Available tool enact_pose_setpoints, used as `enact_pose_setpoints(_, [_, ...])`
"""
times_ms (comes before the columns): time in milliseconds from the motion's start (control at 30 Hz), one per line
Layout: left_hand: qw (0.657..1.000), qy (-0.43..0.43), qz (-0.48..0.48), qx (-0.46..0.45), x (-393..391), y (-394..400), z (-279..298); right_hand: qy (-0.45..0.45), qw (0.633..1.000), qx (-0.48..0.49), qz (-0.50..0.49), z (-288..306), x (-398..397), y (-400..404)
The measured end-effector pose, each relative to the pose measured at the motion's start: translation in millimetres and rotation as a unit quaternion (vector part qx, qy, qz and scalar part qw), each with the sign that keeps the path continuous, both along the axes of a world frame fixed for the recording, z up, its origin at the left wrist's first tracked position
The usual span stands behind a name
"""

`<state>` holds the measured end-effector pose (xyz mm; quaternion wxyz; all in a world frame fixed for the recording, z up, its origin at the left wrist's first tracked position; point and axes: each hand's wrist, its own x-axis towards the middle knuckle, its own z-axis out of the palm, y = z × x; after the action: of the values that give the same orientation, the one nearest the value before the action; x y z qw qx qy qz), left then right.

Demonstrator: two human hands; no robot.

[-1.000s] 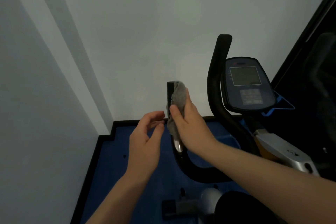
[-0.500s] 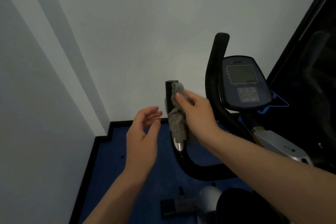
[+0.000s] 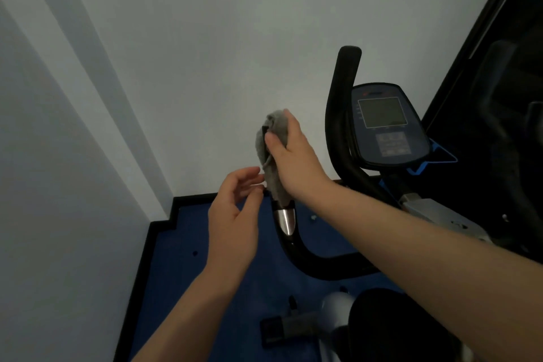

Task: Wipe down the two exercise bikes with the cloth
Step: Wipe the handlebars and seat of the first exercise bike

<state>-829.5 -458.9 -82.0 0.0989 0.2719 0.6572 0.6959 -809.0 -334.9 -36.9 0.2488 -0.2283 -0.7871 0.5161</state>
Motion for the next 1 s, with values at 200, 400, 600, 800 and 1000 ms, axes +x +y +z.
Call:
enact_pose_setpoints(200, [1.000,0.000,-0.002,-0.003,-2,-6,-2,-0.069,0.994,-0.090,-0.005,-22,31,-10])
enact_pose_setpoints(400, [1.000,-0.002,-0.019,-0.009,1,-6,-1,-0.017,0.998,-0.024,-0.055,-12,7,-22])
enact_pose_setpoints(600, [0.999,-0.016,-0.029,-0.015,2,-9,-4,-0.094,0.994,-0.051,0.020,6,16,8])
enact_pose_setpoints(800, [0.999,-0.014,-0.033,-0.020,3,-13,-7,-0.101,0.993,0.048,0.027,-20,38,-18])
enact_pose_setpoints(1000, [0.999,-0.015,-0.036,-0.022,9,-10,-11,-0.196,0.976,0.041,0.083,-7,45,1])
